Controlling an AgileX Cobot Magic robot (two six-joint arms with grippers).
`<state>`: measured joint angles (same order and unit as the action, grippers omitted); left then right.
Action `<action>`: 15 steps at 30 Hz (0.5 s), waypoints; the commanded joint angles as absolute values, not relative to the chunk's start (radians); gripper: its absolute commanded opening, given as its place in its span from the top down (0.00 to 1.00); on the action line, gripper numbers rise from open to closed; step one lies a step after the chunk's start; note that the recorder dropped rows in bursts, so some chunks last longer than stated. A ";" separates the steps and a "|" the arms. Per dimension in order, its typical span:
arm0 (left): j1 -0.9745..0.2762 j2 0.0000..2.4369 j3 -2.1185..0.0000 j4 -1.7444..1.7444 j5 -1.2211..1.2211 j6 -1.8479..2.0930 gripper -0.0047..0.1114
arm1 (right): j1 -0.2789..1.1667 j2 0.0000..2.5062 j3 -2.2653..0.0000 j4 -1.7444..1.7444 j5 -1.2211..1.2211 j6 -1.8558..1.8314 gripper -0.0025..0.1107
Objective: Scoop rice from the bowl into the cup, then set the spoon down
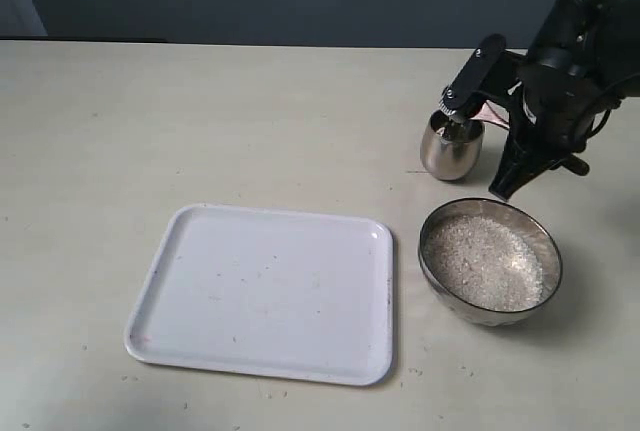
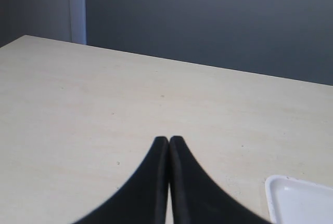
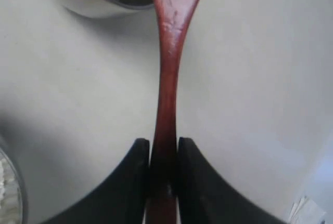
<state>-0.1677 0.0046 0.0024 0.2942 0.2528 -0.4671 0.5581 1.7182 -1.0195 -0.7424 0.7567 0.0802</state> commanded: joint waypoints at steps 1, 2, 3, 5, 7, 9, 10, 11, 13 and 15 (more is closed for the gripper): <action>-0.175 0.000 0.000 0.300 0.242 -0.469 0.96 | 0.561 1.721 -1.015 -0.761 0.745 0.083 0.98; -0.175 0.000 0.000 0.300 0.242 -0.469 0.96 | 0.561 1.721 -1.015 -0.761 0.748 0.083 0.98; -0.175 0.000 0.000 0.300 0.242 -0.469 0.96 | 0.561 1.721 -1.015 -0.763 0.748 0.083 0.98; -0.175 0.000 0.000 0.300 0.242 -0.469 0.96 | 0.561 1.721 -1.015 -0.768 0.748 0.083 0.98; -0.175 0.000 0.000 0.300 0.242 -0.469 0.96 | 0.561 1.721 -1.013 -0.779 0.748 0.083 0.98; -0.175 0.000 0.000 0.300 0.242 -0.469 0.96 | 0.561 1.721 -1.013 -0.784 0.750 0.083 0.98; -0.175 0.000 0.000 0.300 0.242 -0.469 0.96 | 0.561 1.721 -1.013 -0.784 0.750 0.083 0.98; -0.175 0.000 0.000 0.300 0.242 -0.469 0.96 | 0.561 1.721 -1.013 -0.788 0.750 0.083 0.98; -0.175 0.000 0.000 0.300 0.242 -0.469 0.96 | 0.561 1.721 -1.013 -0.796 0.750 0.083 0.98; -0.175 0.000 0.000 0.300 0.242 -0.469 0.96 | 0.561 1.721 -1.013 -0.806 0.750 0.083 0.98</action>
